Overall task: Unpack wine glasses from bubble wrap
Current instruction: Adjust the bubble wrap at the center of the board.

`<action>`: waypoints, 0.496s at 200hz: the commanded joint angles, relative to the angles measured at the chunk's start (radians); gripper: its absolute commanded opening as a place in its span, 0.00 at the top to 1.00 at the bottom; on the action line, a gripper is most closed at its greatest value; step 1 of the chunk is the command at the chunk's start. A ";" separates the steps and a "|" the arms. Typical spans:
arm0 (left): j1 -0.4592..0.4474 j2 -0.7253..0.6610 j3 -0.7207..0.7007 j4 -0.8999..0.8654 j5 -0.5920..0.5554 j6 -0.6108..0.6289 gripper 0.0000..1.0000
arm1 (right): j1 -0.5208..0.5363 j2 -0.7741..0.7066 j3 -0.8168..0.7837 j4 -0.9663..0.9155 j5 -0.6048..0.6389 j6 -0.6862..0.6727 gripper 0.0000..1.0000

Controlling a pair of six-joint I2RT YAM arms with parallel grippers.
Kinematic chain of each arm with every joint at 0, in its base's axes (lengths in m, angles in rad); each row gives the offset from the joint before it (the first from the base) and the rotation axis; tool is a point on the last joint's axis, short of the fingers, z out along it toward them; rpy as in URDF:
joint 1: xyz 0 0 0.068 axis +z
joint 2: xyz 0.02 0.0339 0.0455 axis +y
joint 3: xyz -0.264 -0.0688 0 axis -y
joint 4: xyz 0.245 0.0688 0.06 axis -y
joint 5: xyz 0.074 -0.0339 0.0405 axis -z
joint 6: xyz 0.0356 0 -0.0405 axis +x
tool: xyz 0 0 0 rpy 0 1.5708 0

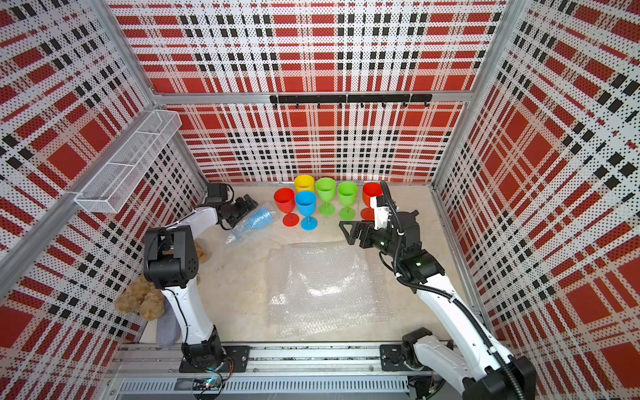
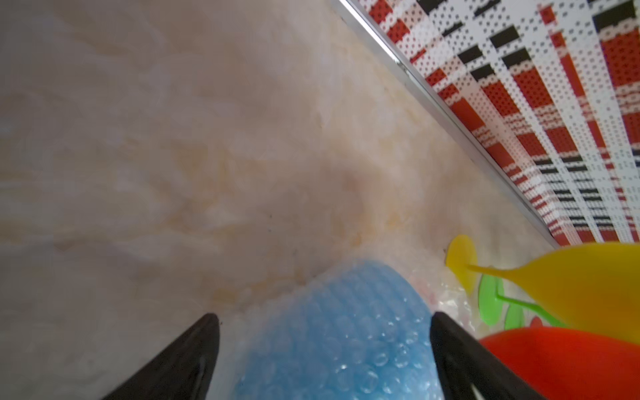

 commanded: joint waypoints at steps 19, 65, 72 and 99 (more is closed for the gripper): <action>-0.035 -0.089 -0.068 0.036 0.043 0.052 0.04 | 0.030 0.012 -0.008 0.001 -0.018 -0.049 0.00; -0.131 -0.189 -0.168 -0.041 -0.150 0.097 0.03 | 0.032 0.013 -0.002 -0.006 -0.015 -0.063 0.00; -0.144 -0.202 -0.182 -0.049 -0.166 0.098 0.03 | 0.033 0.016 -0.002 -0.005 -0.018 -0.065 0.00; -0.190 -0.232 -0.223 -0.107 -0.241 0.089 0.03 | 0.033 0.024 0.000 -0.005 -0.027 -0.066 0.00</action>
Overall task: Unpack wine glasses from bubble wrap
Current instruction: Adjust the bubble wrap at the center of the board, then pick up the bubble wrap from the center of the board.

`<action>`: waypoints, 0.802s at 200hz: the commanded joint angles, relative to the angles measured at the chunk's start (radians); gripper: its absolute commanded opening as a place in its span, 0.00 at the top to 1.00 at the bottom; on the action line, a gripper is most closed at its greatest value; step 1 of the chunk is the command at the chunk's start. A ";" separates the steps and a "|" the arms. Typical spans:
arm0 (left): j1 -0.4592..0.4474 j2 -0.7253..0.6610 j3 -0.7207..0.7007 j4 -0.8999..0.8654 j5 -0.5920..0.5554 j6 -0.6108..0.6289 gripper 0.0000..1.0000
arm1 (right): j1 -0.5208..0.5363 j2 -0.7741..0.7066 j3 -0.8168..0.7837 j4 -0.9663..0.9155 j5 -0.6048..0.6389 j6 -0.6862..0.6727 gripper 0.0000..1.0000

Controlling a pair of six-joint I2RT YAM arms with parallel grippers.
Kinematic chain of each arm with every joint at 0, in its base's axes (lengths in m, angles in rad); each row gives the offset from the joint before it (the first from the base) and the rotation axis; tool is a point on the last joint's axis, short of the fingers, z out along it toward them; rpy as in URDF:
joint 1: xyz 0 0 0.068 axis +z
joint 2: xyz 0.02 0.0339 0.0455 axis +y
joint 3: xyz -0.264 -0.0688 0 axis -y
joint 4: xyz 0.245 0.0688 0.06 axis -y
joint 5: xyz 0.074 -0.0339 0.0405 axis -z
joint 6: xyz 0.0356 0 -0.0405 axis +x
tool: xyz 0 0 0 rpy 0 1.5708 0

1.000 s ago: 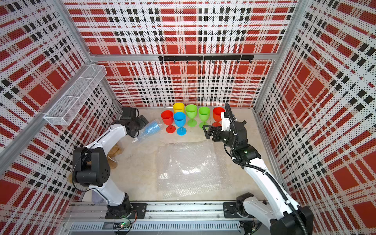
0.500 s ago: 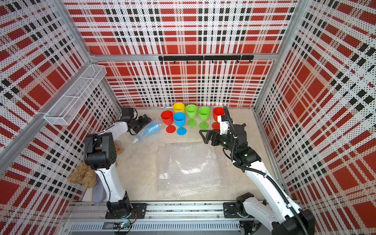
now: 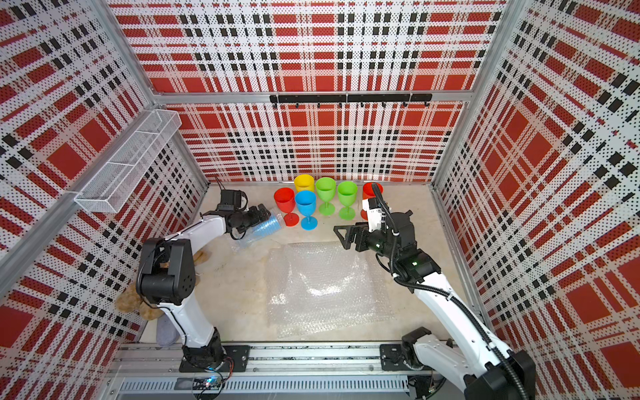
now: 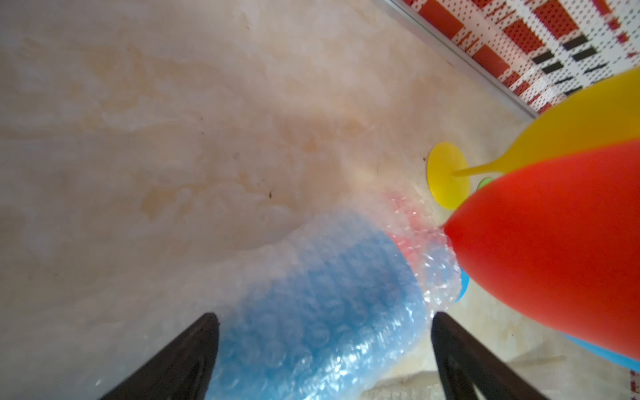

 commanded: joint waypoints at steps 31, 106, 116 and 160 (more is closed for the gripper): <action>-0.096 -0.043 -0.019 -0.189 -0.282 0.036 0.05 | 0.005 0.004 -0.005 0.002 -0.014 -0.020 0.00; -0.288 -0.303 -0.192 0.204 -0.514 0.616 0.00 | 0.010 0.010 -0.017 0.036 -0.035 -0.024 0.00; -0.284 -0.299 -0.220 0.254 -0.503 0.703 0.01 | 0.011 0.007 -0.013 0.036 -0.036 -0.023 0.00; -0.087 -0.175 -0.113 0.193 -0.214 0.692 0.02 | 0.015 0.002 -0.002 0.018 -0.023 -0.034 0.00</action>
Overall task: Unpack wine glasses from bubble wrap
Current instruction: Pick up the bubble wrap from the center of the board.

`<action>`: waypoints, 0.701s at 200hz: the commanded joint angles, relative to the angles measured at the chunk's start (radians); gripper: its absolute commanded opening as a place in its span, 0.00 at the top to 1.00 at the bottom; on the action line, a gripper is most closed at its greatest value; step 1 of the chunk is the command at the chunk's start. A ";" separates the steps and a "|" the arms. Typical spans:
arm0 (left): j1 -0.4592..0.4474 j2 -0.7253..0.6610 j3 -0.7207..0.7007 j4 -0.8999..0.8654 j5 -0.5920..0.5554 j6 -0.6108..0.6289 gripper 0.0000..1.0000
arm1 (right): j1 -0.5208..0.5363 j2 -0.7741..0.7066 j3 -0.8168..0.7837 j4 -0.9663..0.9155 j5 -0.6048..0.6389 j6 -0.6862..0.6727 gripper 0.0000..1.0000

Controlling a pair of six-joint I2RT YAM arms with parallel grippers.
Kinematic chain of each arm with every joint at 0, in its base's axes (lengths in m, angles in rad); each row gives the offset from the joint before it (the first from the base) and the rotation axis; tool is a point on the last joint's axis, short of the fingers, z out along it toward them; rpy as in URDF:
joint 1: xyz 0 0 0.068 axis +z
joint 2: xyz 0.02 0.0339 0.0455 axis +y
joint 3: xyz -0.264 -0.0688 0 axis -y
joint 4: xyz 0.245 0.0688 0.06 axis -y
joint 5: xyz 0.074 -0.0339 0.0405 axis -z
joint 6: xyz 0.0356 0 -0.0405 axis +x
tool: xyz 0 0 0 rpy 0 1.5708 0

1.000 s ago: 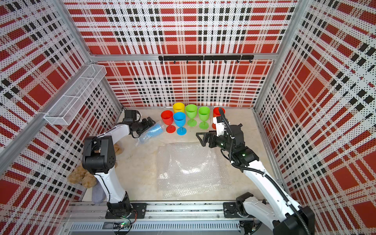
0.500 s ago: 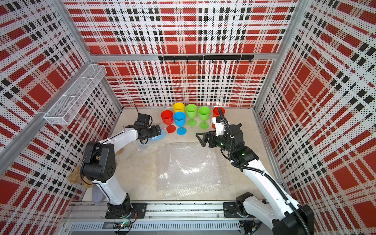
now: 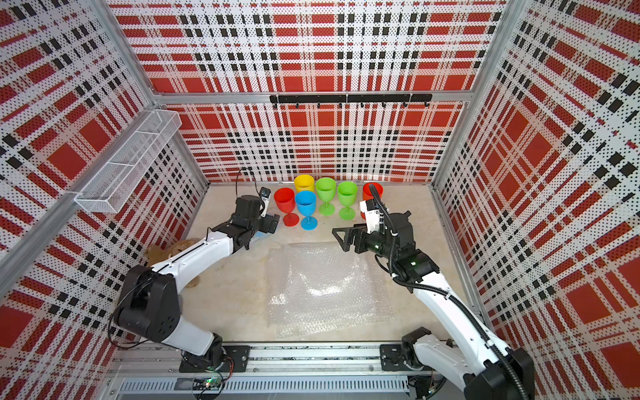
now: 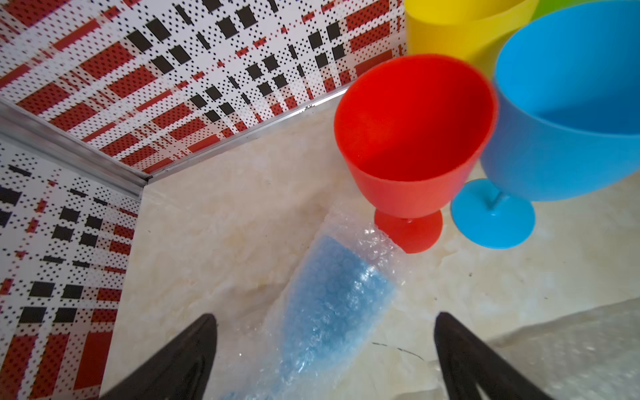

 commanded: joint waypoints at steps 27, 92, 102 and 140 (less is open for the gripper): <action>0.187 0.112 0.034 0.039 0.387 0.069 0.02 | 0.009 -0.009 0.019 -0.001 0.001 -0.021 0.00; 0.221 0.253 0.048 0.048 0.544 0.050 0.04 | 0.009 0.001 0.036 -0.015 -0.003 -0.030 0.00; 0.220 0.282 0.059 0.040 0.518 0.034 0.05 | 0.008 0.002 0.036 -0.015 -0.003 -0.030 0.00; 0.153 0.317 0.078 0.029 0.275 0.050 0.07 | 0.008 0.006 0.032 -0.008 0.003 -0.029 0.00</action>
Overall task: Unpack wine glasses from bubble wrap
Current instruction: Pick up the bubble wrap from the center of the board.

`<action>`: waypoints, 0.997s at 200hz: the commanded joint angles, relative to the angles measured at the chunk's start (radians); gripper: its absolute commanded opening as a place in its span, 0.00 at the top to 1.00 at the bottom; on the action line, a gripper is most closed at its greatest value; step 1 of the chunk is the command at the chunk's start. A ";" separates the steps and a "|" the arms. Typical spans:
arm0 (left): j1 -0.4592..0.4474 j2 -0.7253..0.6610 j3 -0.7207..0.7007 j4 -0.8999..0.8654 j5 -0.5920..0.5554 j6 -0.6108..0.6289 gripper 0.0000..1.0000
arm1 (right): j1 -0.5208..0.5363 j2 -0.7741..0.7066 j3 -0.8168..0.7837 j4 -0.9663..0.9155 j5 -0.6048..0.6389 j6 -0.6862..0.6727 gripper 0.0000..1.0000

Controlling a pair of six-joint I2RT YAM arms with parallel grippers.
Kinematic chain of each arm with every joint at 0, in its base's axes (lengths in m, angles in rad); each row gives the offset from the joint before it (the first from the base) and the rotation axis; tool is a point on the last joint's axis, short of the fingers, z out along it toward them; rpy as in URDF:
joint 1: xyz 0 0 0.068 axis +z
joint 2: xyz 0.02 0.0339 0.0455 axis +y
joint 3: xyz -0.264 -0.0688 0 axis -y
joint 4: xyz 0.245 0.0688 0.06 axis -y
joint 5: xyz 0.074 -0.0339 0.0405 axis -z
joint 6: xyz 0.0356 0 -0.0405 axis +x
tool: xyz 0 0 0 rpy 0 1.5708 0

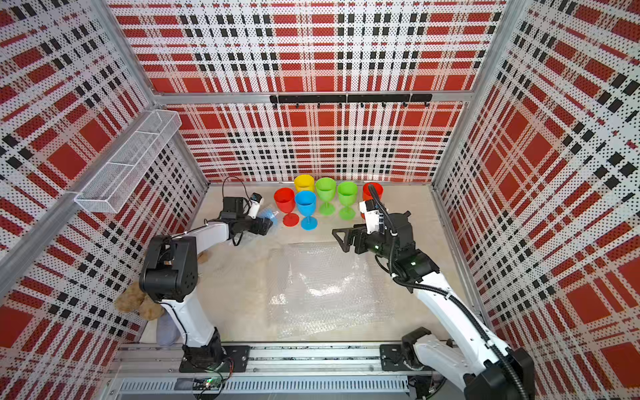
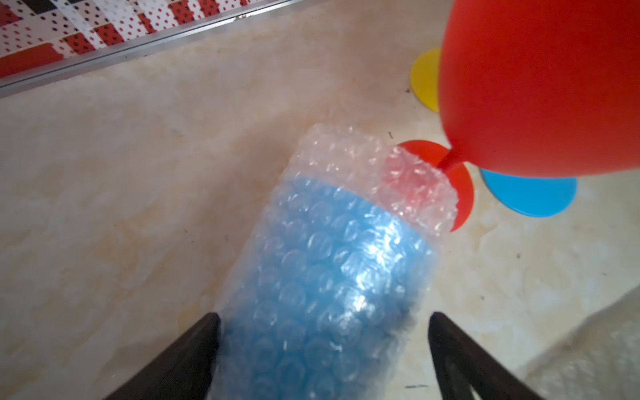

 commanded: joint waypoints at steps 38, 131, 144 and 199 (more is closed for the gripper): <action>-0.093 0.037 0.035 -0.075 -0.202 -0.027 0.13 | 0.008 0.015 0.030 0.015 0.015 -0.010 0.00; -0.059 -0.021 -0.024 -0.189 -0.300 -0.171 0.14 | 0.009 -0.003 0.033 0.042 0.026 0.029 0.00; -0.055 -0.016 -0.043 -0.192 -0.303 -0.183 0.11 | 0.007 -0.007 0.027 0.044 0.024 0.030 0.00; -0.014 0.029 -0.016 -0.218 -0.287 -0.234 0.12 | 0.010 -0.014 0.012 0.041 0.026 0.040 0.00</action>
